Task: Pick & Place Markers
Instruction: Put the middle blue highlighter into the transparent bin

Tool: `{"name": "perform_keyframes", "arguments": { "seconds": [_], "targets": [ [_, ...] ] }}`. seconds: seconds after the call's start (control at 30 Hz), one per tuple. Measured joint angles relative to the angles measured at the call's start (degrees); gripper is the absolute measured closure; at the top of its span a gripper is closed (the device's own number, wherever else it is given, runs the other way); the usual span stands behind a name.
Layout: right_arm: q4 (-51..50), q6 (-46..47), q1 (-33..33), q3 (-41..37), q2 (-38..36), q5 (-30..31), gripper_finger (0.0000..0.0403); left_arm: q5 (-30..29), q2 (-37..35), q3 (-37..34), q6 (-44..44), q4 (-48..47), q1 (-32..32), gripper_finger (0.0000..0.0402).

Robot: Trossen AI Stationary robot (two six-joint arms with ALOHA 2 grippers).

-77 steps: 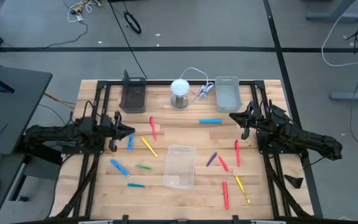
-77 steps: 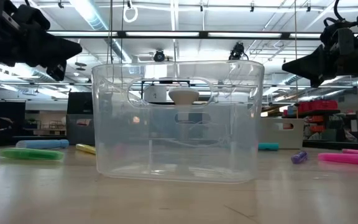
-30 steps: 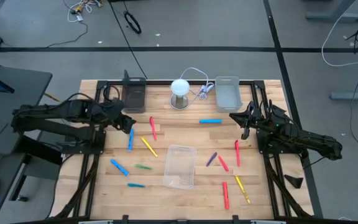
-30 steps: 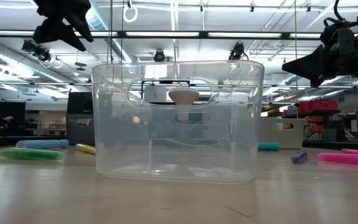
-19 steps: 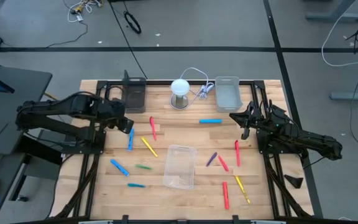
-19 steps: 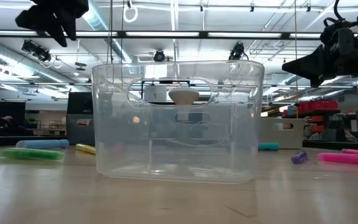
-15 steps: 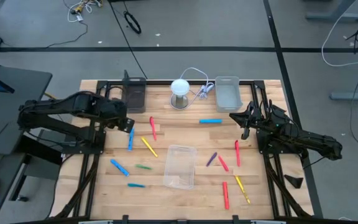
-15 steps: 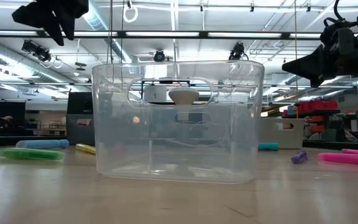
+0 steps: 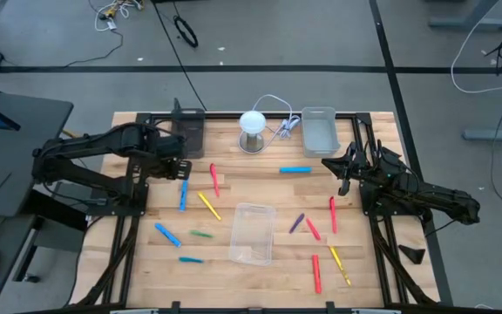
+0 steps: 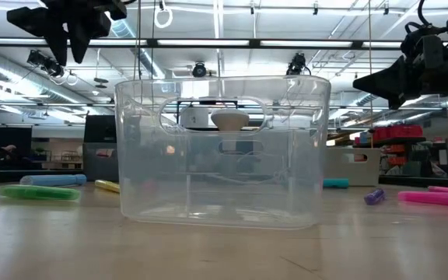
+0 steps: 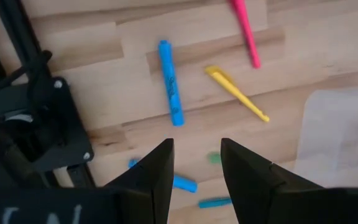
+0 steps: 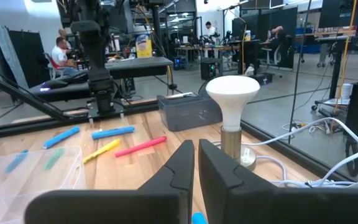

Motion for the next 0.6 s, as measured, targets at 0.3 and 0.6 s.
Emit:
{"name": "perform_keyframes", "arguments": {
  "seconds": [0.3, 0.6],
  "targets": [
    [0.0, 0.01, 0.0, 0.0, -0.01, -0.01, 0.0374, -1.8, 0.74, -0.02, 0.02, -0.03, 1.28, 0.0264],
    [-0.01, 0.0, 0.0, 0.0, -0.01, -0.02, 0.0374, -4.3, 0.77, -0.02, -0.47, 0.25, 0.71, 0.0264]
  ]
}}
